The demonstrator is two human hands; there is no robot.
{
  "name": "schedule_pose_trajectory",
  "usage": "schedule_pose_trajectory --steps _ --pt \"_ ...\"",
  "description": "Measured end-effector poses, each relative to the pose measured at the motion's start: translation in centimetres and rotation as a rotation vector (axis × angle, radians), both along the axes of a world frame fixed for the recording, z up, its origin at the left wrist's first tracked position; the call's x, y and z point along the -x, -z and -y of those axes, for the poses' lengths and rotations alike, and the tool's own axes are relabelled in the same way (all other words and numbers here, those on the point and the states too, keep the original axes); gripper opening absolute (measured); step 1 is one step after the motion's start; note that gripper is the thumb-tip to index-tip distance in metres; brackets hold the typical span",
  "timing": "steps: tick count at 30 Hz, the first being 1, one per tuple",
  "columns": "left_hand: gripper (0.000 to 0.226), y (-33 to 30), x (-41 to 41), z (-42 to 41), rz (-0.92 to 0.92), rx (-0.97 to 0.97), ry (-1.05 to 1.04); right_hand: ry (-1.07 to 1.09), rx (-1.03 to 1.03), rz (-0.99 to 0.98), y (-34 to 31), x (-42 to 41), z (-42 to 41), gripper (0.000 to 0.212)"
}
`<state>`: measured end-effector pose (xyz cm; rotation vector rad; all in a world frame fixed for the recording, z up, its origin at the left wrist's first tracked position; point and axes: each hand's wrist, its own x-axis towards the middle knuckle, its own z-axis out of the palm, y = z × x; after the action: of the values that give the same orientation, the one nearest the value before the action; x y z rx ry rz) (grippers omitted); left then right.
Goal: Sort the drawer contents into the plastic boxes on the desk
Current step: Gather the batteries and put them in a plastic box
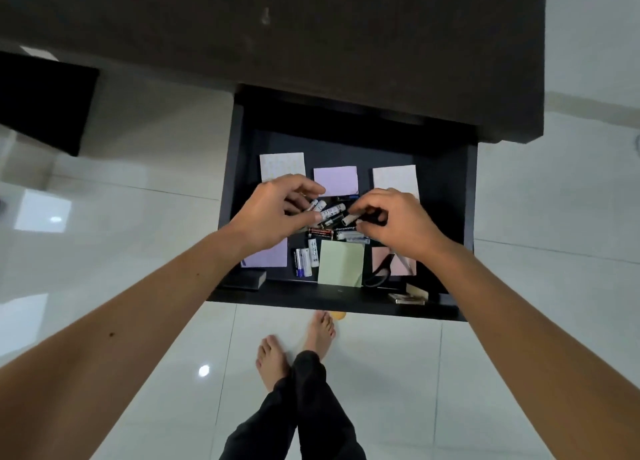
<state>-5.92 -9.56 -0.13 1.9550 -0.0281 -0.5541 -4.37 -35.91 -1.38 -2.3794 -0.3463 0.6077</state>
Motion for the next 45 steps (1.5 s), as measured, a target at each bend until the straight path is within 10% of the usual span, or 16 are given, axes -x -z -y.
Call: schedule_pose_trajectory --steps 29,45 --pt "0.037 2.9 1.2 2.2 0.230 -0.299 0.174 0.107 -0.004 0.076 1.2 2.8 2.5 0.021" --pt "0.028 3.1 1.3 2.2 0.131 -0.136 0.095 0.032 0.054 0.042 1.6 2.6 2.6 0.019"
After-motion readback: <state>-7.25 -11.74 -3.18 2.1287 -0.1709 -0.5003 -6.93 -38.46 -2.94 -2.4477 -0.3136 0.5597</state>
